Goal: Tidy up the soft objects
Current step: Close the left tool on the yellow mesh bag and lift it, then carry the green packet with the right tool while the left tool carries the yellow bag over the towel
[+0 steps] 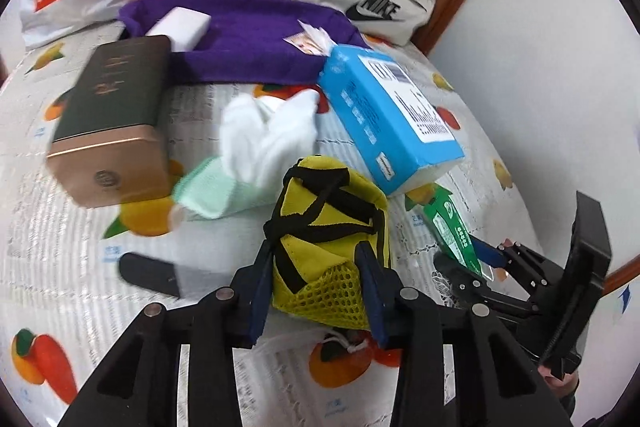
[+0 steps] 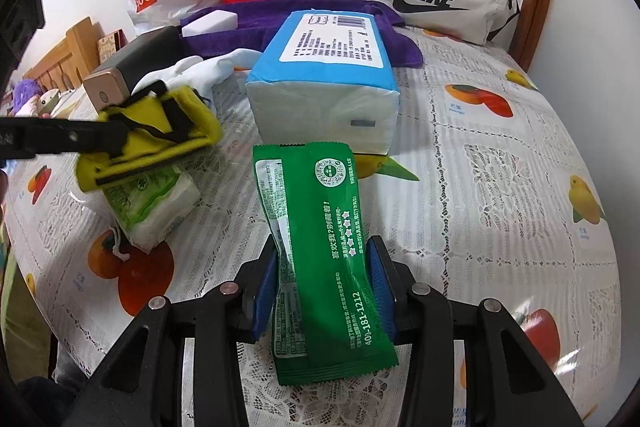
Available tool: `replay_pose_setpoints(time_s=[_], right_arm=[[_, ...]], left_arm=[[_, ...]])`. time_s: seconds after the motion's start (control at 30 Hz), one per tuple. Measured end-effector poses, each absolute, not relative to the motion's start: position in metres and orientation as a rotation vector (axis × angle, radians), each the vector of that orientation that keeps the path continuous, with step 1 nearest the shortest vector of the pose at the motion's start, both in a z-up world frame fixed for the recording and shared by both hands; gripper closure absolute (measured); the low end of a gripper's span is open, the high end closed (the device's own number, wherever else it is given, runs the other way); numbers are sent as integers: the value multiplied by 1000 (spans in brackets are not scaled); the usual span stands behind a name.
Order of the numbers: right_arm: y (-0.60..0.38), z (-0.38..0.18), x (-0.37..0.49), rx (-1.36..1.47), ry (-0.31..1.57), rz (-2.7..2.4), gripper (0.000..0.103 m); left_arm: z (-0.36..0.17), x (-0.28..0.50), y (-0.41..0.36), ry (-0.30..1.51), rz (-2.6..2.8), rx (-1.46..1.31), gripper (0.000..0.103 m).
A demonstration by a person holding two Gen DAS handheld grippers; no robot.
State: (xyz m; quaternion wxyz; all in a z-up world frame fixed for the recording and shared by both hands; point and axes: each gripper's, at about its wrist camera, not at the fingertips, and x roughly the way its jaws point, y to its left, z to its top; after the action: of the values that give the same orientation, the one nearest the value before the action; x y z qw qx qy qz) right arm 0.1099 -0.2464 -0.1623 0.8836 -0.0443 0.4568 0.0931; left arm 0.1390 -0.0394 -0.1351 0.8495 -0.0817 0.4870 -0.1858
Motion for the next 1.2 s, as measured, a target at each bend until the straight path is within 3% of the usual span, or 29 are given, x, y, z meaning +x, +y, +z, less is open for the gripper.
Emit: replay_pose_setpoints(time_s=[0.47, 1.2], right_arm=[[-242, -148, 101, -83, 955, 188, 64], [-233, -46, 153, -23, 802, 237, 64]], left_arm=[[-113, 110, 26, 939, -283, -232, 65], [-50, 141, 59, 848, -212, -245, 65]])
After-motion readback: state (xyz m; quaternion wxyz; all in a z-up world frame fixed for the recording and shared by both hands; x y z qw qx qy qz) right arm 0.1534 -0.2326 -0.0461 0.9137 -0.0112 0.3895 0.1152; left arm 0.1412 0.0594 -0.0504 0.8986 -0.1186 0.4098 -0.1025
